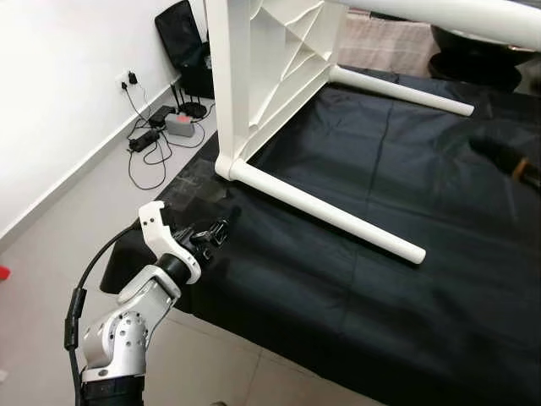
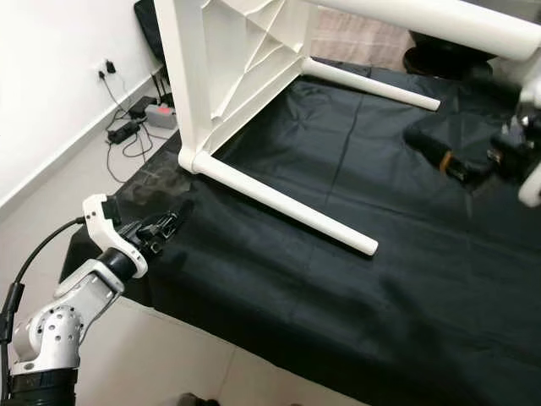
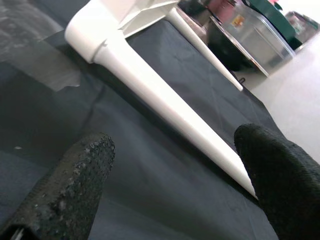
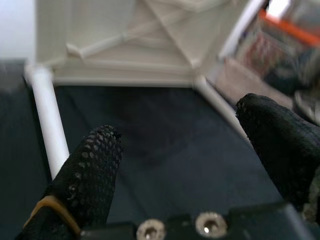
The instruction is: Building children table
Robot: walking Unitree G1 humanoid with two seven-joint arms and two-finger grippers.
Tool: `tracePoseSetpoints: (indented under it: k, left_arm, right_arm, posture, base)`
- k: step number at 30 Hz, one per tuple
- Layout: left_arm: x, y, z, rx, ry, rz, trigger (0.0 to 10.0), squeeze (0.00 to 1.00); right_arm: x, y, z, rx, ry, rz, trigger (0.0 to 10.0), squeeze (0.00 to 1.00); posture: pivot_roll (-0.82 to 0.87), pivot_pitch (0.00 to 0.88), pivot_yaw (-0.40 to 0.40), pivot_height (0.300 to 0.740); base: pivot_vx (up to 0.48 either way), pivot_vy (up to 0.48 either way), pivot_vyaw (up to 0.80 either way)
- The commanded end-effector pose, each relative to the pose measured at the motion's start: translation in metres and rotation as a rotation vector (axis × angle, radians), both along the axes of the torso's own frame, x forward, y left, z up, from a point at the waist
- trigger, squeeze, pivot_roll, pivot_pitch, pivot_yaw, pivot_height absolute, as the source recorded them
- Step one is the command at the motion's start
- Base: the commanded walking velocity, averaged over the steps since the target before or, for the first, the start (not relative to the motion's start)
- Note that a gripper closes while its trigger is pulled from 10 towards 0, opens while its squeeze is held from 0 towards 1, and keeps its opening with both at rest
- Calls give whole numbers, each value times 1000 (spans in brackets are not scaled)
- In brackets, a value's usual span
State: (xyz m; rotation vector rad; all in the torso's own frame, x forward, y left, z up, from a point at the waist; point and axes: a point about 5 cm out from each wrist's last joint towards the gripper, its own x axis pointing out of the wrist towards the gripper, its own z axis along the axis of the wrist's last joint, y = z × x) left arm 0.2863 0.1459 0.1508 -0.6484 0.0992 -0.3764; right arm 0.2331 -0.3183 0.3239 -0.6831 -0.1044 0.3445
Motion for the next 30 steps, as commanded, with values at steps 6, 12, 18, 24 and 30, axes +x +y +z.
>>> tracePoseSetpoints:
  k: [6, 12, 18, 24, 30]
  left_arm:
    - [1, -1, -2, 80, -16, -8, 10000, 0]
    - [0, 13, -6, 156, -3, 51, 10000, 0]
    - [-3, 16, -7, 213, -5, 53, 10000, 0]
    - [-4, 13, -2, 236, -34, 45, 10000, 0]
    - [-5, 4, 3, 279, -73, 37, 10000, 0]
  right_arm:
    - [-16, 3, -37, 22, 168, 29, 10000, 0]
    - [-6, 69, -87, 156, 245, 198, 10000, 0]
    - [21, 93, -106, 381, 146, 18, 10000, 0]
    - [28, 96, -113, 498, 150, -63, 10000, 0]
    - [29, 124, -132, 575, 219, -63, 10000, 0]
  posture:
    - [-161, 49, 26, 740]
    - [-160, 42, 27, 740]
    - [-147, 45, 16, 740]
    - [-144, 53, 12, 740]
    - [-139, 56, 18, 740]
  base:
    - [0, 0, 0]
    - [0, 0, 0]
    - [0, 320, 0]
    - [0, 480, 0]
    - [0, 480, -800]
